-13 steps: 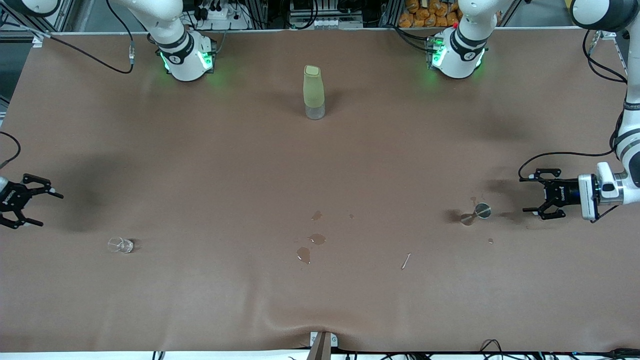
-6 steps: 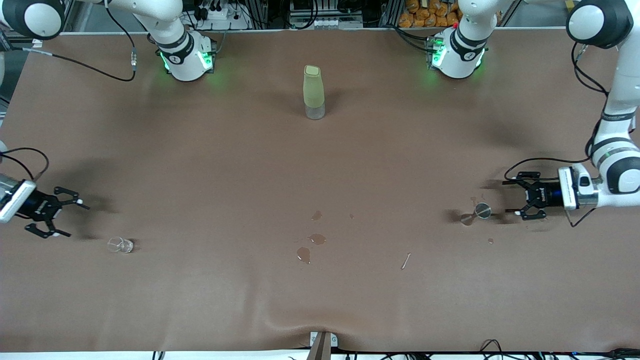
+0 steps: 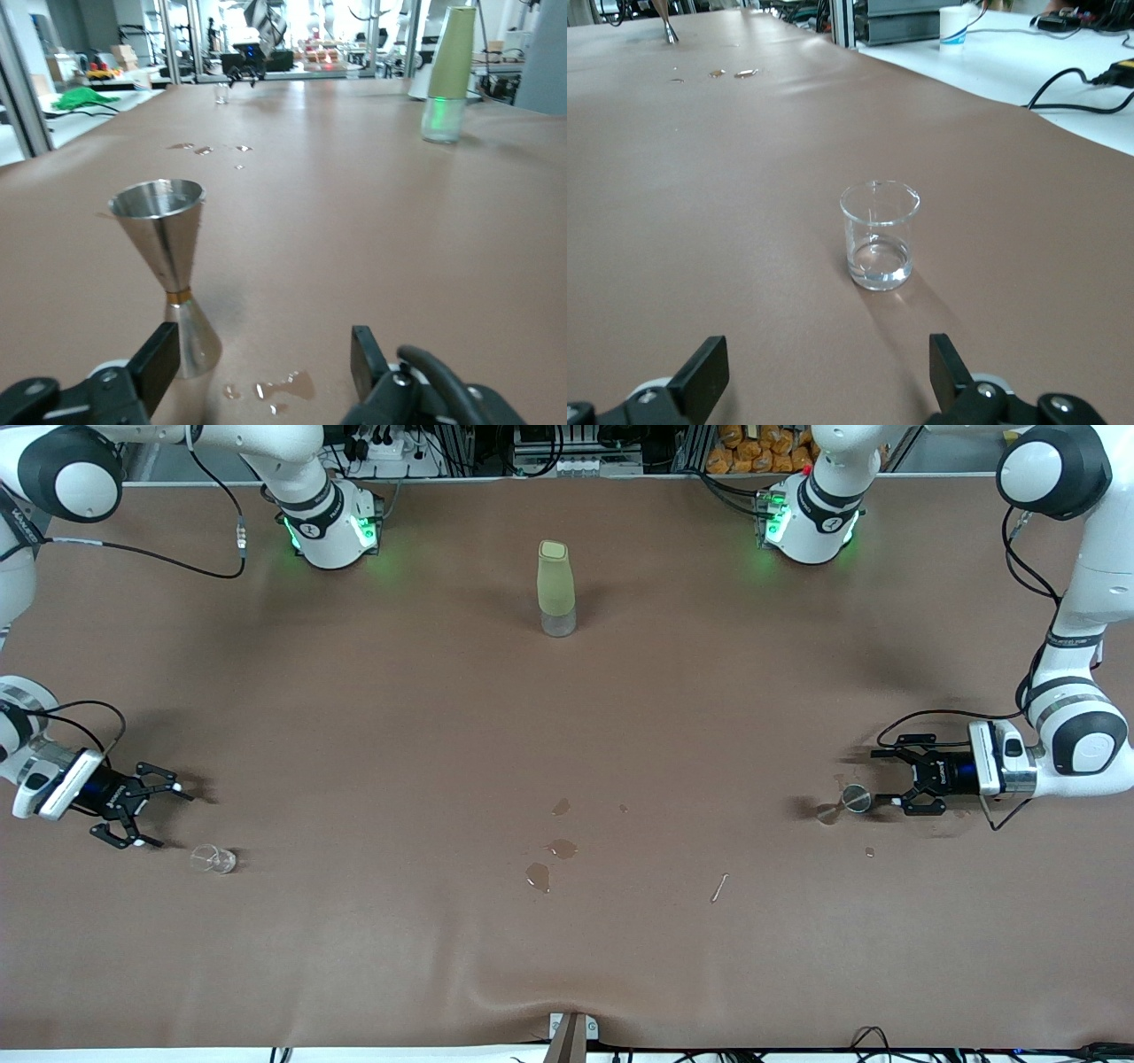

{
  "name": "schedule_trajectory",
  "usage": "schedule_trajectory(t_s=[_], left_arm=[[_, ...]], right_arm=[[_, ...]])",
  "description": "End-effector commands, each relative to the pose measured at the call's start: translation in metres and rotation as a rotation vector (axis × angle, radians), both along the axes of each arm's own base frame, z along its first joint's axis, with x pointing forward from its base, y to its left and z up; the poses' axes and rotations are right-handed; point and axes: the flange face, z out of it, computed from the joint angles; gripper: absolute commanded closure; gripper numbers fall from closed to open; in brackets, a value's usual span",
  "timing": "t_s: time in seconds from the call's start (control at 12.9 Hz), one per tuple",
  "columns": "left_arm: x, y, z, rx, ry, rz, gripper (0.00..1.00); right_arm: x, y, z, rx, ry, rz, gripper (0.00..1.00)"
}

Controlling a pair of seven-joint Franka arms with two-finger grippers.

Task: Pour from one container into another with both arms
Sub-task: 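Lower the left gripper around the jigger while the right gripper surrounds the beaker, then close the left gripper on the jigger while the right gripper grips the beaker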

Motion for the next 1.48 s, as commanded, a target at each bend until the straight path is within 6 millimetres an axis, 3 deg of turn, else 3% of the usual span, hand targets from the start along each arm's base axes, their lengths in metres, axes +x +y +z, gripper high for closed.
schedule_trajectory(t_s=[0.0, 0.47, 0.7, 1.24, 1.4], left_arm=[[0.006, -0.012, -0.017, -0.033, -0.018, 0.056, 0.17], [0.020, -0.031, -0.016, -0.037, -0.032, 0.089, 0.25], [0.021, -0.041, -0.027, -0.057, -0.024, 0.099, 0.29], [0.026, -0.048, -0.029, -0.058, -0.028, 0.128, 0.34], [0.029, -0.057, -0.028, -0.069, -0.032, 0.129, 0.36]], right_arm=[[0.010, 0.002, -0.007, 0.057, -0.107, -0.042, 0.00], [0.031, 0.034, -0.018, 0.118, -0.183, -0.093, 0.00], [0.028, 0.049, -0.048, 0.160, -0.155, -0.120, 0.00], [0.031, 0.056, -0.061, 0.164, -0.143, -0.180, 0.00], [0.032, 0.057, -0.062, 0.168, -0.145, -0.194, 0.00]])
